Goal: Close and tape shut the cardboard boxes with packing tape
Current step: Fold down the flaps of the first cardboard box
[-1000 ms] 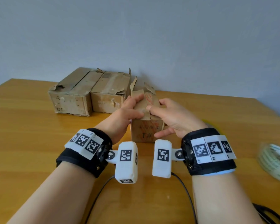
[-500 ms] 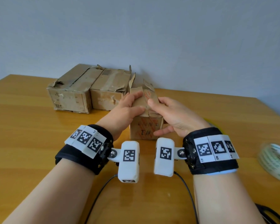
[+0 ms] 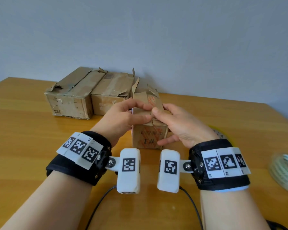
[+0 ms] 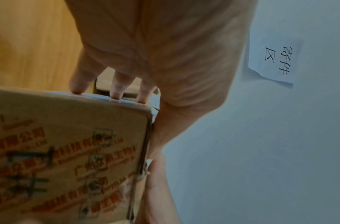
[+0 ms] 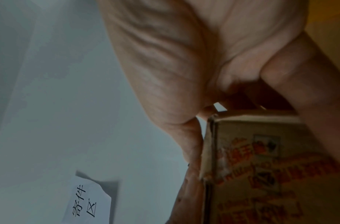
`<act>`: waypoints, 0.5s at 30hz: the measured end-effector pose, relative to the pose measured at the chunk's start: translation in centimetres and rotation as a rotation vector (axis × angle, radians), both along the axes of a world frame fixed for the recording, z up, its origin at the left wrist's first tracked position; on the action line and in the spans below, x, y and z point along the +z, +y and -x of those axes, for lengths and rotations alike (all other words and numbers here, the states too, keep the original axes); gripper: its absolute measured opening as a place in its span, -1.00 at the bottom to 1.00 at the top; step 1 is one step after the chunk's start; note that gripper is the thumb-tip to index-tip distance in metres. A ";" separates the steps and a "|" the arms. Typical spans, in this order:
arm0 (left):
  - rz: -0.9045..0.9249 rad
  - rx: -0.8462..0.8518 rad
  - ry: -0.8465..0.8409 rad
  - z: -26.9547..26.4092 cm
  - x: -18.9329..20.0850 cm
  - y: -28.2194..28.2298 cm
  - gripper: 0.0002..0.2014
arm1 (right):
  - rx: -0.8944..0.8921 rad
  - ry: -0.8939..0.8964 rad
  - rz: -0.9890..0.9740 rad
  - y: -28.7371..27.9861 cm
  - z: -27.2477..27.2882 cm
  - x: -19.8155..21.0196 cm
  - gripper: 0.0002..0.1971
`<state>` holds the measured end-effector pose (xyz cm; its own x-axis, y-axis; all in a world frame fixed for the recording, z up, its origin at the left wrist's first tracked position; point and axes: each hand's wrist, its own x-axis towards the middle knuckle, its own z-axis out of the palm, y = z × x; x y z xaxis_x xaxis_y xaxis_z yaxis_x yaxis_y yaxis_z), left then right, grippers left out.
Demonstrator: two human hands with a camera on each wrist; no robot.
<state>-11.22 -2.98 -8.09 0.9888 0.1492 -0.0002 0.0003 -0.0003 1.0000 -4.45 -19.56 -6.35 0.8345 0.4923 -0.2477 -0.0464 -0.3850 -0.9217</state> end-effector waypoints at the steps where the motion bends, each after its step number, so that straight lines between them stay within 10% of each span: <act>1: -0.002 0.026 0.005 -0.1 0.0 -0.1 -0.77 | 0.010 0.006 -0.010 -0.1 0.0 0.0 -0.51; 15: 0.033 0.029 -0.004 -0.5 -0.5 -0.1 -0.85 | 0.154 0.013 -0.022 -0.7 -0.2 0.0 -0.32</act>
